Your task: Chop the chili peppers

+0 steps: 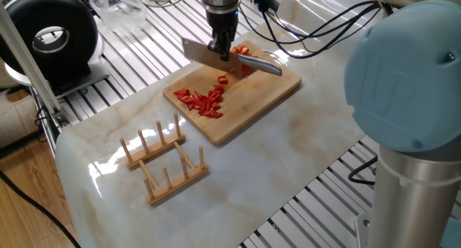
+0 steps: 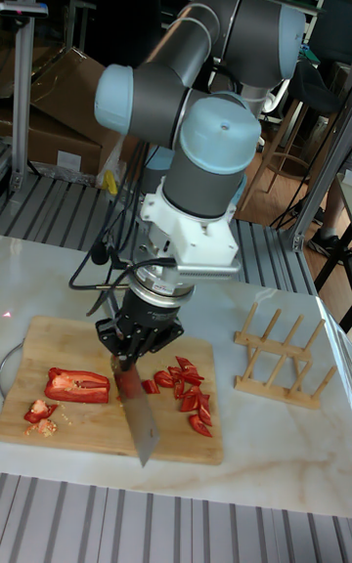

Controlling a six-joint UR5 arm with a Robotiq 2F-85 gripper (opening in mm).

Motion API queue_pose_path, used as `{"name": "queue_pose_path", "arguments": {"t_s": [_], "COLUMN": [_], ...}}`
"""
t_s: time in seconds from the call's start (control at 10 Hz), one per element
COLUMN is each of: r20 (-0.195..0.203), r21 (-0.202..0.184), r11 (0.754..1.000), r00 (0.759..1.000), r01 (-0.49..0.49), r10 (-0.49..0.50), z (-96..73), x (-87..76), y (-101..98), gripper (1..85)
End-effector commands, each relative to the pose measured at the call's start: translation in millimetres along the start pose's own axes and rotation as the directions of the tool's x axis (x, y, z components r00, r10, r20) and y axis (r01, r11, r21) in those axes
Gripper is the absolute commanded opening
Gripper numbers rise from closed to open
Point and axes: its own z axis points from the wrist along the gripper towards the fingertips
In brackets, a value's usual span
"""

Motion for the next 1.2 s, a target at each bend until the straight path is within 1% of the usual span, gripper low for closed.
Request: {"name": "queue_pose_path", "arguments": {"t_s": [0.0,0.1,0.3,0.8,0.9,1.0,1.1], "r20": [-0.007,-0.024,-0.032,-0.047,-0.050,-0.052,-0.039], "r21": [-0.031,-0.064,-0.086,-0.116,-0.117,-0.102,-0.065], "r11": [0.985,0.975,0.969,0.958,0.956,0.959,0.969], "r00": [0.985,0.977,0.973,0.965,0.963,0.964,0.971], "r01": [-0.172,-0.213,-0.232,-0.264,-0.268,-0.264,-0.237], "r10": [0.171,0.212,0.230,0.260,0.264,0.260,0.235], "z": [8.0,9.4,9.2,6.1,7.0,6.2,5.2], "x": [-1.5,-1.6,-1.7,-7.4,-8.7,-7.3,-5.4], "y": [-0.6,6.8,12.9,31.3,33.7,31.2,21.0], "gripper": [1.3,1.3,1.3,1.3,1.3,1.3,1.3]}}
